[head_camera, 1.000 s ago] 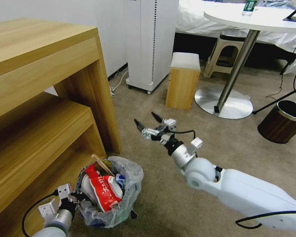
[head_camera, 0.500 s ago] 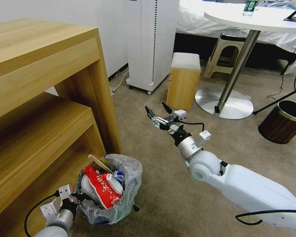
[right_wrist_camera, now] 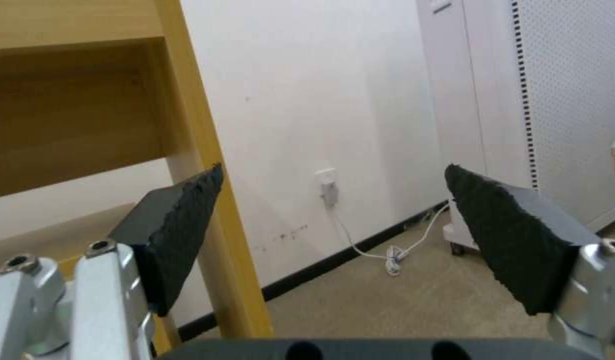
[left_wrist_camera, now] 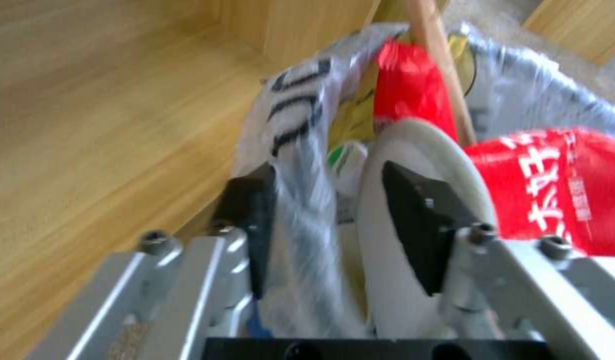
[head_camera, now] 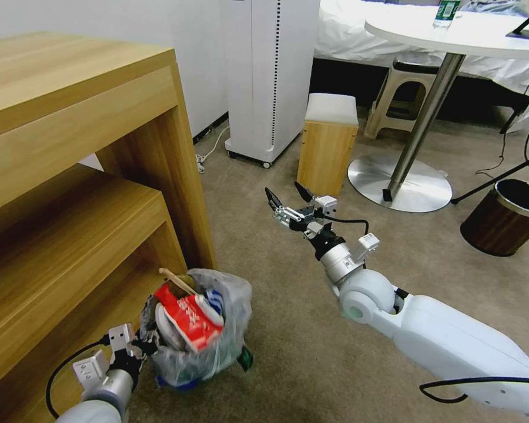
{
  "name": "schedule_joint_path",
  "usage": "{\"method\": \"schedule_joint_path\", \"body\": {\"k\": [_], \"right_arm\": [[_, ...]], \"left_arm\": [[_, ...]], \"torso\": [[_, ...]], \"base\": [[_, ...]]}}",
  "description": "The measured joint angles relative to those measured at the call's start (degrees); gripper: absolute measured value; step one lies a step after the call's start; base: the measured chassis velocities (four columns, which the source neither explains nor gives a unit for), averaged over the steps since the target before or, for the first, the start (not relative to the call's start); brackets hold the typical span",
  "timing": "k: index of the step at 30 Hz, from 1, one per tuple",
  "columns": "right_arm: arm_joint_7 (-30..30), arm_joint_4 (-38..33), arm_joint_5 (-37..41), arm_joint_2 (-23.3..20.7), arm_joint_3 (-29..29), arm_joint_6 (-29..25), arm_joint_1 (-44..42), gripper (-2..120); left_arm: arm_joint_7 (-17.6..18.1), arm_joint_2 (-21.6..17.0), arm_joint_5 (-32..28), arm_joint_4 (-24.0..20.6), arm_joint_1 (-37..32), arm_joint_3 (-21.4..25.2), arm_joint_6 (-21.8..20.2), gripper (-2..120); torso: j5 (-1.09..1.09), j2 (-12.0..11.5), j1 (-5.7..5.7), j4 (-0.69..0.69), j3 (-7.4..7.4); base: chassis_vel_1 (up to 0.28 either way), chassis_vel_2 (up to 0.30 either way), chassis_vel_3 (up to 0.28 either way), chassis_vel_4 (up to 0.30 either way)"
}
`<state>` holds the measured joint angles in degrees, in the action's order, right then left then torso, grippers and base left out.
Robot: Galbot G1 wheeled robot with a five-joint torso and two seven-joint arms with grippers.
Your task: Pick up the trash bin and place the garbage on the floor into it.
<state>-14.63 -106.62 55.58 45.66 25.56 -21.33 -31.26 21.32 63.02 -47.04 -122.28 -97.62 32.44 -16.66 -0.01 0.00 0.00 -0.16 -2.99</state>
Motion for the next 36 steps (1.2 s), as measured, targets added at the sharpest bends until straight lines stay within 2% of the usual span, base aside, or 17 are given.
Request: {"method": "schedule_joint_path", "body": {"k": [1, 4, 7, 19, 26, 29, 30, 31, 32, 34, 36], "right_arm": [[0.00, 0.00, 0.00, 0.00, 0.00, 0.00, 0.00, 85], [-0.03, 0.18, -0.09, 0.19, -0.17, -0.01, -0.10, 85], [-0.05, 0.32, -0.12, 0.45, -0.17, -0.01, 0.11, 84], [-0.69, 0.14, -0.54, 1.09, -3.66, 0.40, -2.07, 84], [-2.11, -0.35, -1.45, 1.32, -10.08, 1.59, -6.14, 88], [-3.66, -0.84, -2.54, 1.61, -14.70, 2.66, -9.26, 93], [-4.46, -0.99, -3.04, 1.88, -17.82, 3.30, -11.17, 97], [-4.46, -0.99, -3.04, 1.88, -17.82, 3.30, -11.17, 97], [-5.29, -1.03, -3.43, 2.21, -20.27, 3.75, -12.67, 99], [-5.77, -1.00, -3.62, 2.37, -21.29, 3.95, -13.28, 100], [-9.19, -0.12, -5.30, 3.54, -26.72, 5.29, -16.44, 100]], "left_arm": [[0.00, 0.00, 0.00, 0.00, 0.00, 0.00, 0.00, 49], [-0.32, -0.05, 0.09, -0.62, -0.19, 0.60, 0.54, 63], [-0.55, 0.13, 0.37, -1.07, -0.37, 0.98, 0.92, 67], [-1.36, 1.11, 3.06, -4.97, -2.98, 3.31, 1.79, 70], [-1.91, 1.93, 5.37, -7.41, -4.60, 4.00, 2.36, 78], [-2.79, 2.58, 8.39, -8.04, -4.91, 4.48, 3.12, 84], [-3.13, 2.99, 9.47, -8.44, -5.15, 4.61, 3.49, 89], [-3.13, 2.99, 9.47, -8.44, -5.15, 4.61, 3.49, 89], [-3.29, 3.26, 10.05, -8.69, -5.28, 4.66, 3.73, 96], [-3.37, 3.35, 10.30, -8.76, -5.31, 4.68, 3.82, 97], [-4.21, 3.79, 12.71, -8.85, -5.25, 5.10, 4.58, 99]], "torso": [[0.00, 0.00, 0.00, 0.00, 0.00], [0.00, 0.00, 0.00, 0.00, 0.00], [0.01, 0.00, 0.00, 0.01, 0.00], [0.01, 0.00, 0.00, 0.00, 0.01], [0.02, 0.00, 0.00, 0.00, 0.01], [0.02, 0.00, 0.00, 0.01, 0.01], [0.01, 0.00, 0.00, 0.00, 0.01], [0.01, 0.00, 0.00, 0.00, 0.01], [0.01, 0.00, 0.00, 0.00, 0.01], [0.01, 0.00, 0.00, 0.00, 0.01], [0.01, 0.01, 0.00, 0.00, 0.01]], "base": [[0.000, 0.000, 0.000, 0.000], [0.000, 0.000, 0.000, 0.000], [0.000, 0.000, 0.000, 0.000], [0.000, 0.000, 0.000, 0.000], [0.000, 0.000, 0.000, 0.000], [0.000, 0.000, 0.000, 0.000], [0.000, 0.000, 0.000, 0.000], [0.000, 0.000, 0.000, 0.000], [0.000, 0.000, 0.000, 0.000], [0.000, 0.000, 0.000, 0.000], [0.000, 0.000, 0.000, 0.000]]}}
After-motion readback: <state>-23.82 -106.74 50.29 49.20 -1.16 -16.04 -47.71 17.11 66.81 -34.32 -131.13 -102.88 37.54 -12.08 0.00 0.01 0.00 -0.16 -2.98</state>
